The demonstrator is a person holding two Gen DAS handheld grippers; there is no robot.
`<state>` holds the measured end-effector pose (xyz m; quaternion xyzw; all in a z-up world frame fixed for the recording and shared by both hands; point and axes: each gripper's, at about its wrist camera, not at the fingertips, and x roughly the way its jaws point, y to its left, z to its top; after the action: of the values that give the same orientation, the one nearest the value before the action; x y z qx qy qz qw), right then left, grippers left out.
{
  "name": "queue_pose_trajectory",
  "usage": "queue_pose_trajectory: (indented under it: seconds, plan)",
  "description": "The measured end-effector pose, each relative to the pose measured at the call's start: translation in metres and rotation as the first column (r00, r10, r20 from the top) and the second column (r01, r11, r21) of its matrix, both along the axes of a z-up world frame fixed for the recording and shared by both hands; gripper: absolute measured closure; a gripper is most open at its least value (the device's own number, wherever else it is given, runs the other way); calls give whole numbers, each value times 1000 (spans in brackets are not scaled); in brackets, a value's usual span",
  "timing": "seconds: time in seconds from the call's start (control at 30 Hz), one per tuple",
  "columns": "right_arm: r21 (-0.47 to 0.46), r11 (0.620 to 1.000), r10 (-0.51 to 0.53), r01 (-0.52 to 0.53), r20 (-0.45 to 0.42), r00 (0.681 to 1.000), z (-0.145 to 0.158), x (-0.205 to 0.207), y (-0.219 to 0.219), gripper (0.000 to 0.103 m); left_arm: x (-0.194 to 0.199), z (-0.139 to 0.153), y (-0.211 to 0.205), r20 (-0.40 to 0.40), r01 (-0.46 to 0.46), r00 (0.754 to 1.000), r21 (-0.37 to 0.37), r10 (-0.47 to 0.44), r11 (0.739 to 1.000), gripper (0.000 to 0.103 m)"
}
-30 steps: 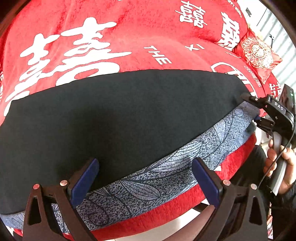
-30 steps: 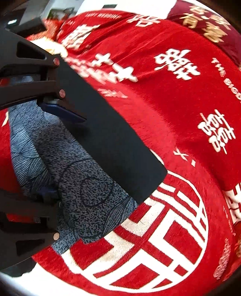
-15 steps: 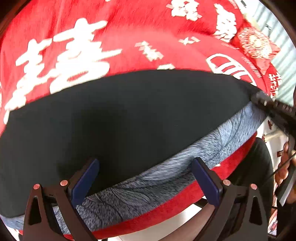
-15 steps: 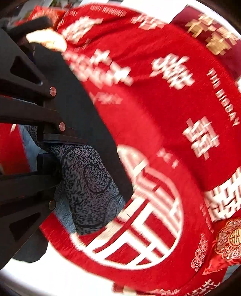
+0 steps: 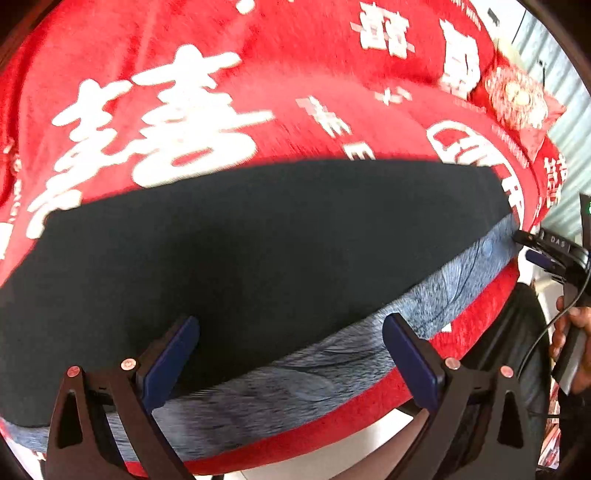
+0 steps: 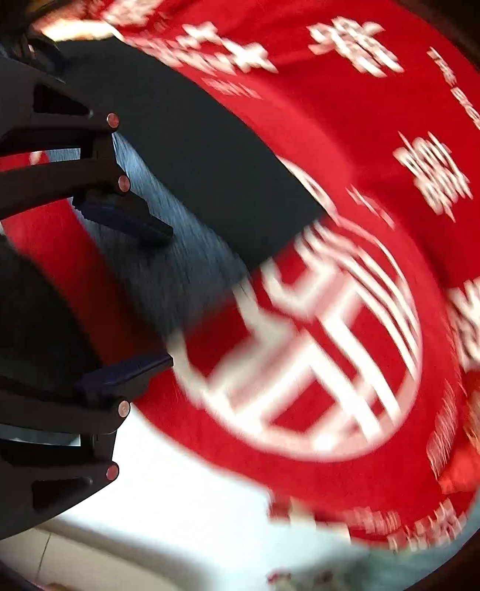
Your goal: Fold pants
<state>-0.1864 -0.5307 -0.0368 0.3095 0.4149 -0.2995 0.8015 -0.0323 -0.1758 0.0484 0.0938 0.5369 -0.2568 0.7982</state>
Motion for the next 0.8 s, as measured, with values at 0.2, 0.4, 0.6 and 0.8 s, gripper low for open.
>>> queue_pose_trajectory:
  seconds: [0.2,0.4,0.6,0.8]
  plan:
    - [-161,933,343,-322,127,931,63,54,67,41,33,-6,54,-5,-168,986,48,169,985,3]
    - [-122,690,724,-714,76,686,48,142,199,14,26,-26,66,32,-183,983,125,180,975,1]
    - [-235,570,777,-787,-158,610,4,163,252,1,25,-18,83,50,-239,971,135,235,962,0]
    - [-316,508,825,-802,-90,558,45,160,271,1,41,-23,152,11,-375,926,125,376,919,0]
